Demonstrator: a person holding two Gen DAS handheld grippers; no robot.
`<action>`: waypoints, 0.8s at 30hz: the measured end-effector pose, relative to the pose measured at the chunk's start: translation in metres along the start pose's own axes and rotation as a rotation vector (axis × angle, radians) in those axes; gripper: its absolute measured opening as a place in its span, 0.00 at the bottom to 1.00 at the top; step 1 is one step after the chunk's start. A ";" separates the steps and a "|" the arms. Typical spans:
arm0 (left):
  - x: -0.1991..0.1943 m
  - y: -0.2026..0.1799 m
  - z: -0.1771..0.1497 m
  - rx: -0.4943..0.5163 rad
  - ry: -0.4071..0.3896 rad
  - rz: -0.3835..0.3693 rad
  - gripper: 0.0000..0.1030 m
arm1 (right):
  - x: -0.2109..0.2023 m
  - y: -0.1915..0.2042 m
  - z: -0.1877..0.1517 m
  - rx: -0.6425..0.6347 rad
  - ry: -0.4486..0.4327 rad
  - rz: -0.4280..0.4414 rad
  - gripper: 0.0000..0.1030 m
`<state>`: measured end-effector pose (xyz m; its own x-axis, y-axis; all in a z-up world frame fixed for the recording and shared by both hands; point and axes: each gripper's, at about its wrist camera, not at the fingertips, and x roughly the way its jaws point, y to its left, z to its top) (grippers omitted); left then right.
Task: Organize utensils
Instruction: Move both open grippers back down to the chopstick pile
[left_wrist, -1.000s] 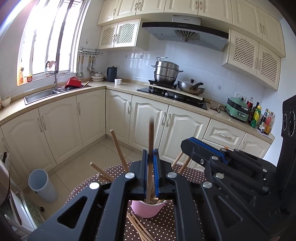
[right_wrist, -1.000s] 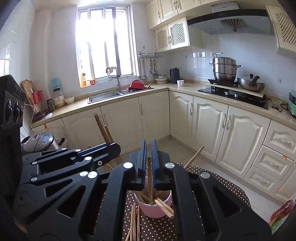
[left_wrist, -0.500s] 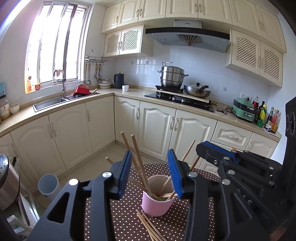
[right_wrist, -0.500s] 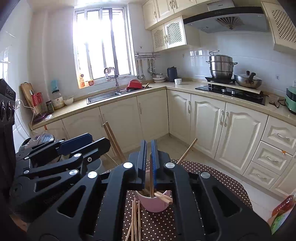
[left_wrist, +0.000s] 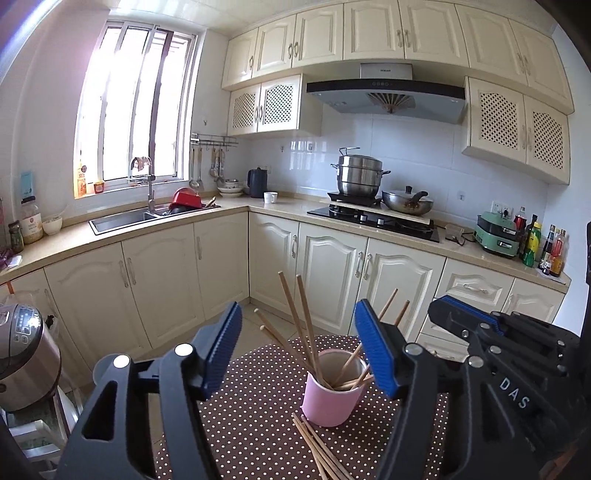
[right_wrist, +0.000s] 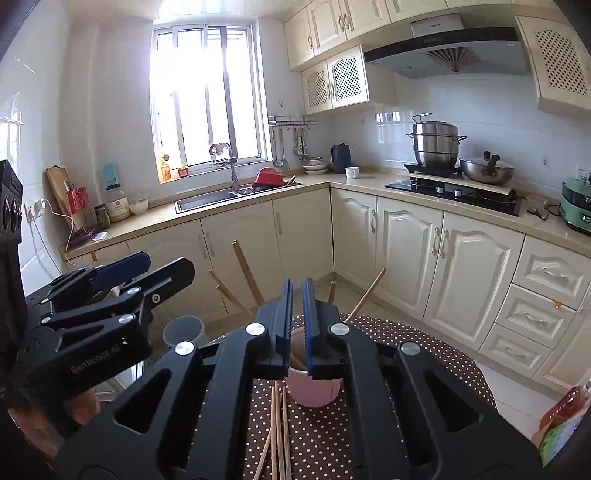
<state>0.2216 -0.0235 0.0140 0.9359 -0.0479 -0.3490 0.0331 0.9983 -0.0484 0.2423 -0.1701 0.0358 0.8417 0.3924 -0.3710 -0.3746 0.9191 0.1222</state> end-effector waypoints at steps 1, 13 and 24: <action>-0.005 -0.001 -0.001 0.004 -0.003 0.000 0.61 | -0.003 0.002 -0.001 -0.002 -0.002 -0.001 0.06; -0.048 -0.001 -0.022 0.042 -0.046 0.019 0.69 | -0.040 0.009 -0.021 0.001 -0.065 -0.054 0.53; -0.043 0.012 -0.060 0.054 0.058 0.024 0.70 | -0.053 0.005 -0.060 0.019 -0.041 -0.082 0.60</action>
<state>0.1606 -0.0110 -0.0281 0.9149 -0.0244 -0.4029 0.0313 0.9995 0.0106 0.1723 -0.1890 0.0009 0.8846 0.3161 -0.3428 -0.2964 0.9487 0.1100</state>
